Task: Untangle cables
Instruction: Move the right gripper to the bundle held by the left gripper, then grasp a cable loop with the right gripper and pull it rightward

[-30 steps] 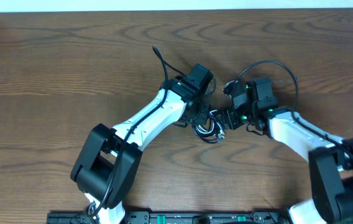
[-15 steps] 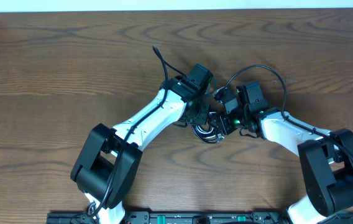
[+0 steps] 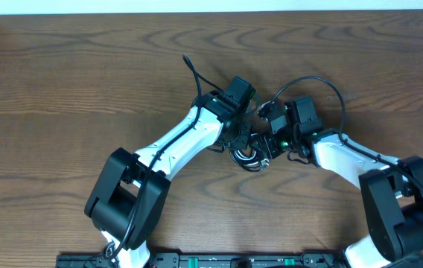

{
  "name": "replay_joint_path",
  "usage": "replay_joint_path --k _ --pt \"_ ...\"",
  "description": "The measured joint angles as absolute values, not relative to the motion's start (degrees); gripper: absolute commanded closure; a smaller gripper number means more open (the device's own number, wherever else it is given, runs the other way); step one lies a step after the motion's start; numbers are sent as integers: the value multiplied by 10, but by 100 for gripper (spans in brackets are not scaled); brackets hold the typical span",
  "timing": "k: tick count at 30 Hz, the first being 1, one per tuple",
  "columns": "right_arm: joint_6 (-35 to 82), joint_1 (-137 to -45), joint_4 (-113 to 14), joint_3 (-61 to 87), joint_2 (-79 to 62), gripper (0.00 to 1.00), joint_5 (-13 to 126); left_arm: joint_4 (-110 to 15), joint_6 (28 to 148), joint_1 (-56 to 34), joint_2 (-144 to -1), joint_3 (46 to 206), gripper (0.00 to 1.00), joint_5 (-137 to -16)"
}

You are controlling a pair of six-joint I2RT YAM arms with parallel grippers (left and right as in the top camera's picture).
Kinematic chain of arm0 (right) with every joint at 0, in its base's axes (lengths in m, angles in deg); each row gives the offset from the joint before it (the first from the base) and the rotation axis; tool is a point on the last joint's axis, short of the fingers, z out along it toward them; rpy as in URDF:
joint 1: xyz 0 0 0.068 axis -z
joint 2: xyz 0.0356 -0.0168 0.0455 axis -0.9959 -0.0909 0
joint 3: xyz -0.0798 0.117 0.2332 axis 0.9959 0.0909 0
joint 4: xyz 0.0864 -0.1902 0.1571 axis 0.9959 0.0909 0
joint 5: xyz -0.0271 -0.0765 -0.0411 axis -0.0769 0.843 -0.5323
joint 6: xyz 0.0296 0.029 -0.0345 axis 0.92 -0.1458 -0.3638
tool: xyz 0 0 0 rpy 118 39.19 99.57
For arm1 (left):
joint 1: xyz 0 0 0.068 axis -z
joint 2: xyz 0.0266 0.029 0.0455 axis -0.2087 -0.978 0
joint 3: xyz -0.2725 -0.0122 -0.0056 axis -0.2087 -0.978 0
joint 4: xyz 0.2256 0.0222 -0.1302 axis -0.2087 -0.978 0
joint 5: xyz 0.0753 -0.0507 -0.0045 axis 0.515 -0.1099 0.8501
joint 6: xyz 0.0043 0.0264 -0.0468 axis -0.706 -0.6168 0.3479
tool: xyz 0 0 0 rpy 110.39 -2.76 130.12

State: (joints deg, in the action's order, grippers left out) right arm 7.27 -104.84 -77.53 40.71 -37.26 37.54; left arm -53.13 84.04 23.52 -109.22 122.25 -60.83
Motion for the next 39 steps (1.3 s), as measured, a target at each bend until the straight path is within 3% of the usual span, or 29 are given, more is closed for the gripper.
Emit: replay_joint_path --k 3,19,27,39 --pt "74 -1048 -777 407 -348 55 375 -531 840 235 -1092 1222 92 -608" --pt "75 -1053 -731 407 -340 54 383 -531 840 235 -1092 1223 92 -608" --pt "76 -1054 -727 407 -340 64 396 -531 840 235 -1092 1222 92 -608" --pt "76 -1054 -712 407 -340 65 404 -531 840 235 -1092 1222 92 -613"
